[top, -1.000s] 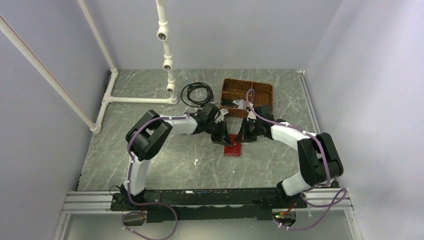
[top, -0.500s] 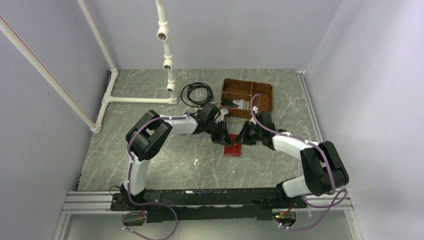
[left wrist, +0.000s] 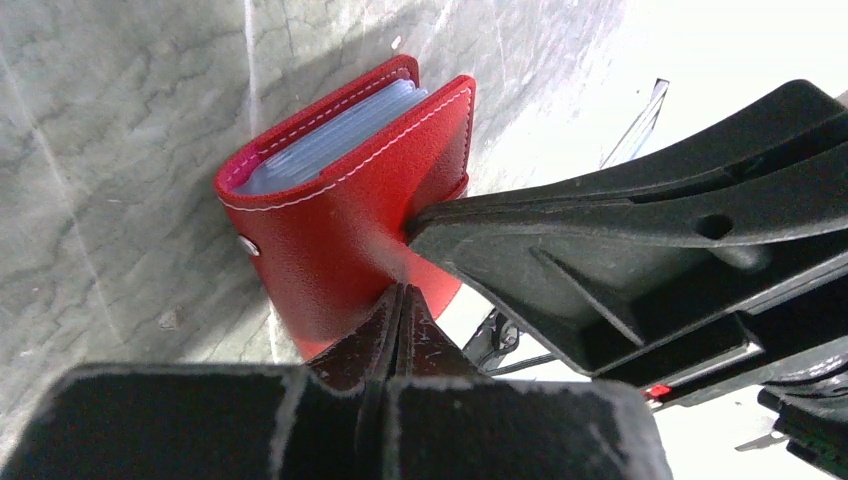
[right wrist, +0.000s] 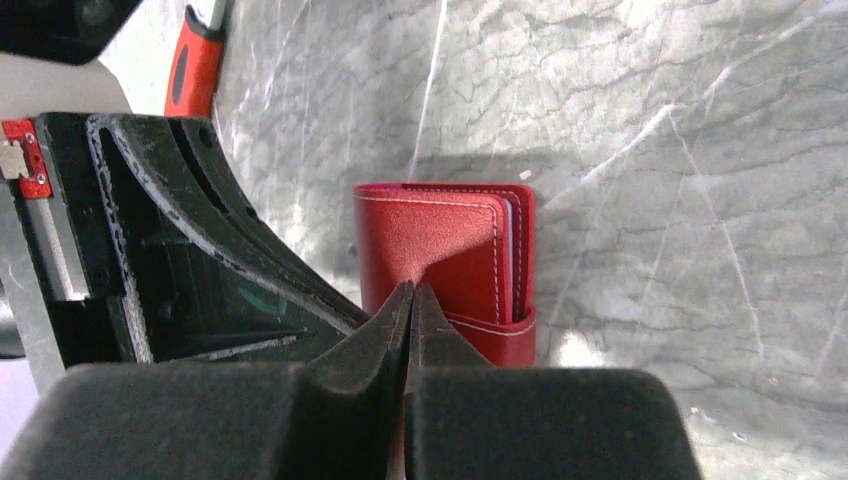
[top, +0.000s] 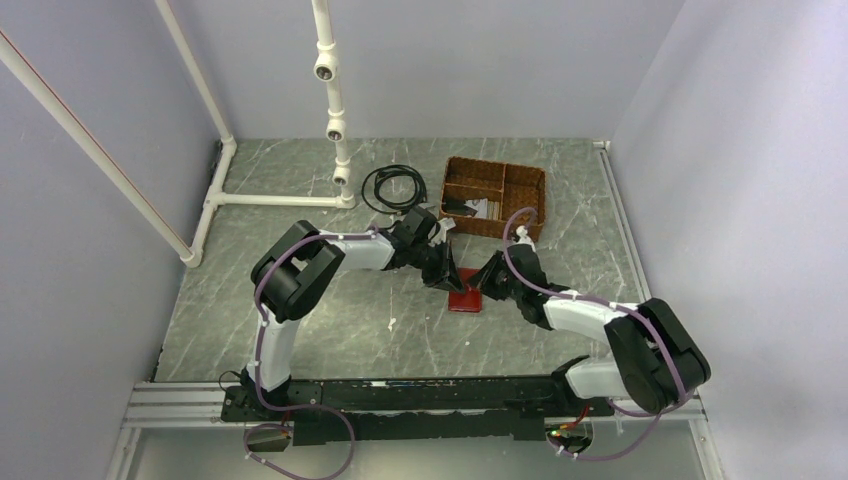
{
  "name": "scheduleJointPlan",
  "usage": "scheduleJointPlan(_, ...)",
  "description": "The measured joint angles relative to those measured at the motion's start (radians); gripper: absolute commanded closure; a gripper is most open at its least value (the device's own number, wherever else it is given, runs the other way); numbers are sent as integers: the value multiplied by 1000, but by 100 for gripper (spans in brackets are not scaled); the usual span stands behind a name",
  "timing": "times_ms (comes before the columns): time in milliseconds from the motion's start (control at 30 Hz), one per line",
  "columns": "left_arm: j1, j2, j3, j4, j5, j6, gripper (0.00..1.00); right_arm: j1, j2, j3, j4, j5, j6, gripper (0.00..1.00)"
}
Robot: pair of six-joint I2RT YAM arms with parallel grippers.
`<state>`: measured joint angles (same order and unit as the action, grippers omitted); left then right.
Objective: Put the credit cards into the card holder
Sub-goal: Close the card holder at the center of the board.
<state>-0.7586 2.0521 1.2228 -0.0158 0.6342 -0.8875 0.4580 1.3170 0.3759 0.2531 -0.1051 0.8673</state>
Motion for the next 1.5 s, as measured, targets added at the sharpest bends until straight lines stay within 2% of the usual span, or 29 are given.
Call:
scheduleJointPlan(233,-1,-9,-8,0,-21,-43,100,98,3,-40,84,176,89,100)
scheduleJointPlan(467,-8,-11,-9,-12,-29,-83,100,182,-32,-162,235,340,191,100)
scheduleJointPlan(567,-9,-20,-24,-1,-41,-106,100,224,19,-197,341,417,238,100)
scheduleJointPlan(700,-10,-37,-50,18,-64,-129,100,308,165,-236,588,560,302,100)
scheduleJointPlan(833,-12,-51,-62,22,-95,-143,100,373,286,-240,752,674,333,100)
scheduleJointPlan(933,-21,-68,-63,-2,-128,-145,100,381,238,-243,716,685,329,100)
scheduleJointPlan(1000,-28,-91,-63,-49,-156,-130,94,385,143,-230,590,678,307,100)
scheduleJointPlan(1100,-32,-129,-56,-140,-198,-86,75,391,-83,-183,244,658,230,88)
scheduleJointPlan(1167,-32,-166,-49,-204,-222,-45,65,381,-202,-114,-1,641,163,73)
scheduleJointPlan(1267,-27,-251,-46,-284,-250,23,49,336,-311,10,-246,611,54,40)
scheduleJointPlan(1400,-16,-399,-55,-354,-271,107,30,307,-374,175,-464,554,-79,2)
scheduleJointPlan(1433,-14,-443,-65,-364,-277,124,20,307,-367,220,-525,534,-98,0)
scheduleJointPlan(1500,-12,-534,-96,-379,-290,156,13,306,-327,297,-634,498,-111,0)
